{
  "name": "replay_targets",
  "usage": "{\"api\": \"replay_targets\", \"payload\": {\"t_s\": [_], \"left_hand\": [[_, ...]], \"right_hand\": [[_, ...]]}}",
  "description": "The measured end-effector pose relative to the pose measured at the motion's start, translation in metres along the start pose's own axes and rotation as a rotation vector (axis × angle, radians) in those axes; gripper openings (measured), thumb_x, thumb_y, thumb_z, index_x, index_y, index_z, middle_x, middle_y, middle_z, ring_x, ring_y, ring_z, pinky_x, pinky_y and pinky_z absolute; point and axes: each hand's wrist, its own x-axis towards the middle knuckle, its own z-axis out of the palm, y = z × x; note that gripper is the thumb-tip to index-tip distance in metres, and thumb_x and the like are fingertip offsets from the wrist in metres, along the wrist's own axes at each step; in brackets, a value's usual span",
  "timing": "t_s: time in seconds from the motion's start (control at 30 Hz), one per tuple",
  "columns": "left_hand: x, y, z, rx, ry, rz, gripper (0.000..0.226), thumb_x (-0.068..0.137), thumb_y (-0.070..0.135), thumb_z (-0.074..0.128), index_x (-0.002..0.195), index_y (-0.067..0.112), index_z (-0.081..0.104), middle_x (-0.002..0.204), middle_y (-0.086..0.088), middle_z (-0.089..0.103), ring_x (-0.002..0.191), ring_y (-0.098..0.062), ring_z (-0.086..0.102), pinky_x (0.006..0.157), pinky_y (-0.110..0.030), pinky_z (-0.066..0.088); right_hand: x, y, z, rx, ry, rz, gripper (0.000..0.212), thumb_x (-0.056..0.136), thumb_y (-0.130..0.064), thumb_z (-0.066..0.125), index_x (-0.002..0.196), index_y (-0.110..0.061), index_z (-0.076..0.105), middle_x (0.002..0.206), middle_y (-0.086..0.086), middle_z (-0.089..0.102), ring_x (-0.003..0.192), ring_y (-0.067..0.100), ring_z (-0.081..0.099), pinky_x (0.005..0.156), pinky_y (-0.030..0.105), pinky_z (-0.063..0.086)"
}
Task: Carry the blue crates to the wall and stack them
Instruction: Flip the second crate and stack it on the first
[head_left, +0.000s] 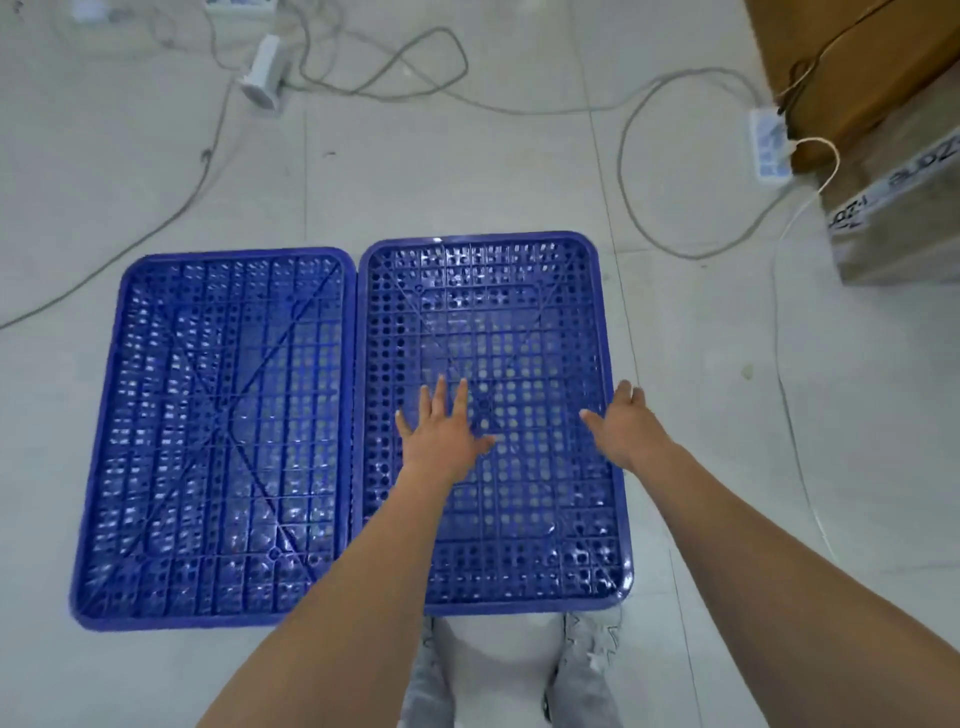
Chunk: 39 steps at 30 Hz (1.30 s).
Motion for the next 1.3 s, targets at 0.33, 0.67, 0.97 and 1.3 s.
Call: {"api": "replay_targets", "payload": {"t_s": [0.33, 0.67, 0.97, 1.3], "left_hand": [[0.054, -0.01, 0.105, 0.023, 0.155, -0.003, 0.106, 0.08, 0.084, 0.034, 0.144, 0.04, -0.038, 0.152, -0.006, -0.046, 0.142, -0.038, -0.037, 0.108, -0.076, -0.009], [0.04, 0.017, 0.068, -0.088, 0.094, 0.068, 0.105, 0.08, 0.079, 0.049, 0.149, 0.049, -0.025, 0.158, 0.003, -0.038, 0.149, -0.03, -0.027, 0.114, -0.07, -0.004], [0.022, 0.038, 0.024, -0.506, 0.007, 0.1, 0.075, 0.099, 0.051, 0.048, 0.156, 0.046, -0.001, 0.167, -0.003, 0.001, 0.134, -0.034, 0.046, 0.071, -0.042, 0.053], [-0.001, 0.009, 0.006, -1.425, -0.114, -0.159, 0.069, 0.086, 0.08, 0.036, 0.138, 0.039, 0.053, 0.14, 0.005, 0.057, 0.116, -0.018, 0.057, 0.101, -0.041, 0.045]], "right_hand": [[0.073, 0.035, 0.069, 0.195, 0.098, 0.147, 0.087, 0.091, -0.063, 0.047, 0.144, 0.002, 0.023, 0.13, 0.025, 0.054, 0.109, 0.039, 0.058, 0.077, 0.04, 0.049], [0.033, 0.072, 0.004, 0.208, 0.206, 0.072, 0.066, 0.076, -0.072, 0.062, 0.082, -0.007, 0.059, 0.077, 0.01, 0.066, 0.069, 0.026, 0.064, 0.066, 0.038, 0.054], [-0.033, 0.019, -0.049, 0.096, 0.589, -0.091, 0.064, 0.084, -0.067, 0.056, 0.098, -0.004, 0.058, 0.072, 0.006, 0.061, 0.065, 0.026, 0.059, 0.048, 0.031, 0.041], [-0.043, -0.044, -0.027, 0.413, 0.551, -0.267, 0.047, 0.096, -0.056, 0.043, 0.071, -0.016, 0.051, 0.063, 0.001, 0.056, 0.059, 0.023, 0.055, 0.057, 0.035, 0.046]]}}
